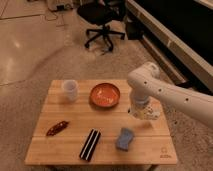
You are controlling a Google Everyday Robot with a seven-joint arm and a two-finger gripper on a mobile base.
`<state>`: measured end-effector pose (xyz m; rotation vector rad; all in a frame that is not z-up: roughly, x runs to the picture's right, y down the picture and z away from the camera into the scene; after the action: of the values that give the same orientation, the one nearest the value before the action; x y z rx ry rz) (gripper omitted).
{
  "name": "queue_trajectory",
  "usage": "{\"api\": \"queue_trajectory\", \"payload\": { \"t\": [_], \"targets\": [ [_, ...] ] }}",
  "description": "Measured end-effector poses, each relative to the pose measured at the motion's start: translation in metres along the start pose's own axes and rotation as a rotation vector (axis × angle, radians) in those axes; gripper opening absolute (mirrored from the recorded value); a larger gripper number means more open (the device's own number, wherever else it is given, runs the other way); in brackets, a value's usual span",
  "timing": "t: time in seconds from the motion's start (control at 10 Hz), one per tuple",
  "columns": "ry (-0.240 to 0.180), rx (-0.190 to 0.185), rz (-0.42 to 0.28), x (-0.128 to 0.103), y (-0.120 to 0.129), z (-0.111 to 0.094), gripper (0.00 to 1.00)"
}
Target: Stand the bottle upright
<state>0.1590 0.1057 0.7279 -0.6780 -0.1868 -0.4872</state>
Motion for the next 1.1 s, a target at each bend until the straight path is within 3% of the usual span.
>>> {"api": "queue_trajectory", "payload": {
  "t": [0.6,1.1],
  "targets": [
    [-0.279,0.037,0.004,-0.018,-0.022,-0.017,0.0],
    [-0.433,0.09,0.057,-0.017,-0.041,-0.009,0.0]
  ]
}}
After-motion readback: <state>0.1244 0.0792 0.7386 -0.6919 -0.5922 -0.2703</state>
